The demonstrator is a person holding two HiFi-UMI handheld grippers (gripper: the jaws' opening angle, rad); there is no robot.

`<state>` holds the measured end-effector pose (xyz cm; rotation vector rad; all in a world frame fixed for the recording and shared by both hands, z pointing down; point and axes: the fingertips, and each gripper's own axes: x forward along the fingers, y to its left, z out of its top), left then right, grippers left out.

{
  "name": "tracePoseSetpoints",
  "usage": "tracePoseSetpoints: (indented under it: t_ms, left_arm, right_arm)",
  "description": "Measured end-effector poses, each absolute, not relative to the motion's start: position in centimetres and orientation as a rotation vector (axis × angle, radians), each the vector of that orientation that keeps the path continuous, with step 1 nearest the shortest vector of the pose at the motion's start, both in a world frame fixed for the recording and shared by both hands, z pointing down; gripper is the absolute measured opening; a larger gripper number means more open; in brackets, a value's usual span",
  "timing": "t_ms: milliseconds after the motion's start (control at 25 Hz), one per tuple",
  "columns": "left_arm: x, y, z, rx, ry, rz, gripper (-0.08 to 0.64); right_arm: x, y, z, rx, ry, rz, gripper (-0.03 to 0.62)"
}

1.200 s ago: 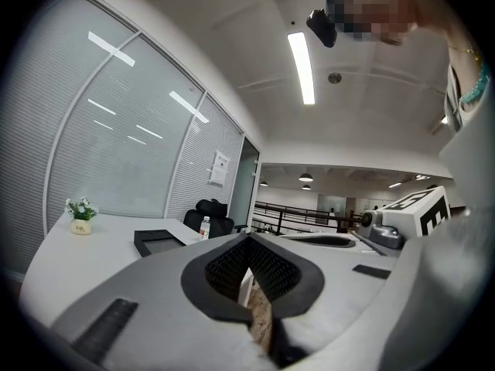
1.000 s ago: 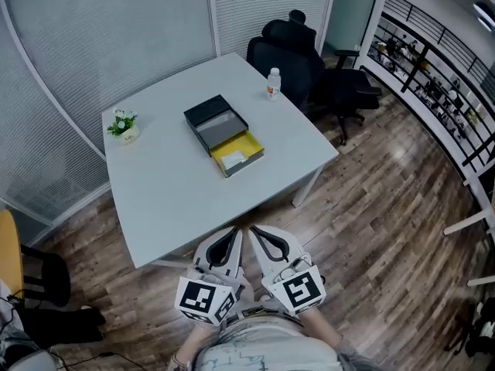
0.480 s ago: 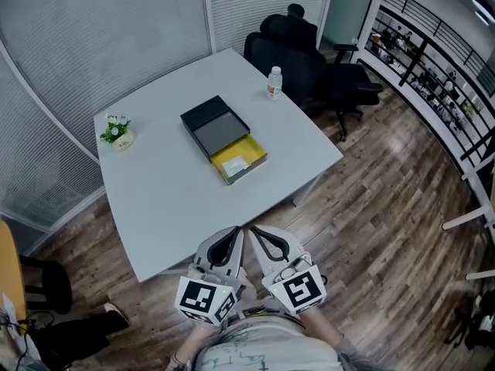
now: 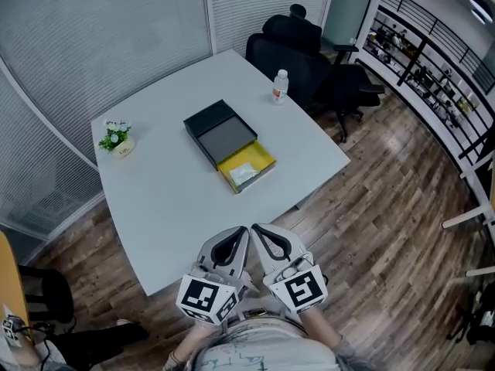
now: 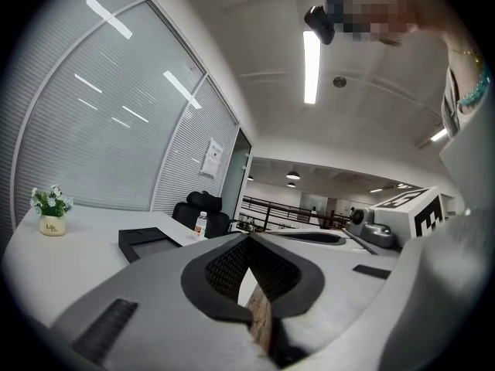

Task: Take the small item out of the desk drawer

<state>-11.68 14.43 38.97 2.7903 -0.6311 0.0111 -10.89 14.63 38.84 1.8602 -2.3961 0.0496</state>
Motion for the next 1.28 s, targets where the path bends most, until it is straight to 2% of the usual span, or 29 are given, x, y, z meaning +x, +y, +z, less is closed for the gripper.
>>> tracePoseSetpoints:
  t_ms: [520,1280]
  left_arm:
    - [-10.9,10.9,39.2,2.755,-0.664,0.010,-0.003]
    - [-5.3,1.2,39.5,2.720,-0.801,-0.003,-0.003]
  right_arm:
    - [-9.6,11.7,39.3,1.868,-2.375,0.099,0.002]
    - [-3.9,2.1,39.2,1.741,-2.455,0.090,0.002]
